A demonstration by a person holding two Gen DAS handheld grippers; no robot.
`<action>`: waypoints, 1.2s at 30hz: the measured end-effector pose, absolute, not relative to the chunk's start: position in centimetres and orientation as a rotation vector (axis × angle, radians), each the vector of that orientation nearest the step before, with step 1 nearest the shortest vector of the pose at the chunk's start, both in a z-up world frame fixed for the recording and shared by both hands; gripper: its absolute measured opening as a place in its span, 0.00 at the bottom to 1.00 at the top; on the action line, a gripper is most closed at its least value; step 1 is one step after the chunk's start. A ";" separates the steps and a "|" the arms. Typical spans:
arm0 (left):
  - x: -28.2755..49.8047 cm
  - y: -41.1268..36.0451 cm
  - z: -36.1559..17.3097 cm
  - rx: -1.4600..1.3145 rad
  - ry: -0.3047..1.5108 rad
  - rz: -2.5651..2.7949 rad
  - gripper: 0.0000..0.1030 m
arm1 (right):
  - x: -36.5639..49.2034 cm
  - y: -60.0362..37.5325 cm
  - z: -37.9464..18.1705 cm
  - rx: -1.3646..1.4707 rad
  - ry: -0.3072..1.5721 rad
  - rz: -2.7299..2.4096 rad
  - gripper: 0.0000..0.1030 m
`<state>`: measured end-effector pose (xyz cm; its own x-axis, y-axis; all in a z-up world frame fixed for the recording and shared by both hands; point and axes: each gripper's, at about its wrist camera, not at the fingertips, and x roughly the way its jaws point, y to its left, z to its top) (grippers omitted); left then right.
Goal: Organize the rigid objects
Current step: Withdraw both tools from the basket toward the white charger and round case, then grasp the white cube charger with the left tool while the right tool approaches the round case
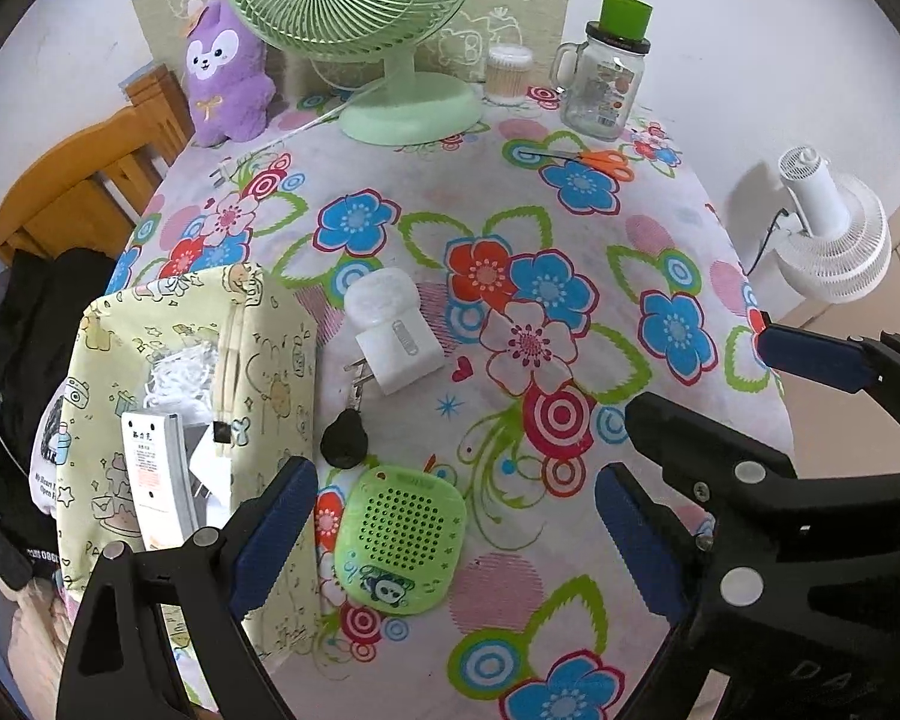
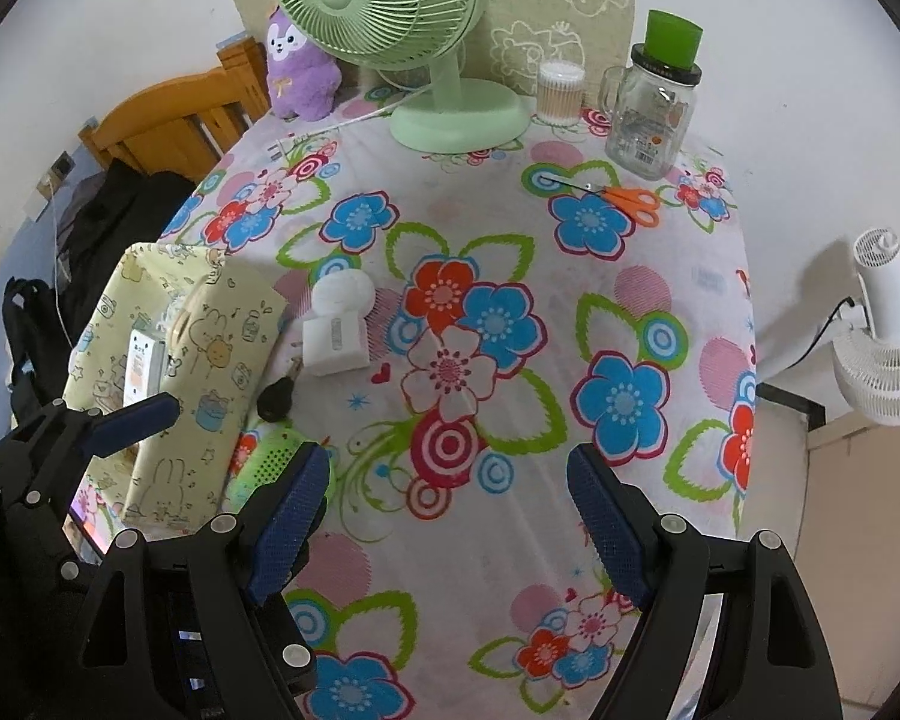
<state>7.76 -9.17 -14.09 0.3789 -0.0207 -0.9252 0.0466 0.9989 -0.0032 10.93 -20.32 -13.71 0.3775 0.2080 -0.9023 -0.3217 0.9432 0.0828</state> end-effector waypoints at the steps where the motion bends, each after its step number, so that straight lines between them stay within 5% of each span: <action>1: 7.9 -9.2 -14.2 0.024 1.181 -0.038 0.92 | 11.1 -20.4 -13.8 -0.118 1.134 0.344 0.82; 36: 15.3 -9.0 -21.1 -0.073 1.228 0.140 0.87 | 20.1 -20.6 -19.7 -0.217 1.152 0.443 0.81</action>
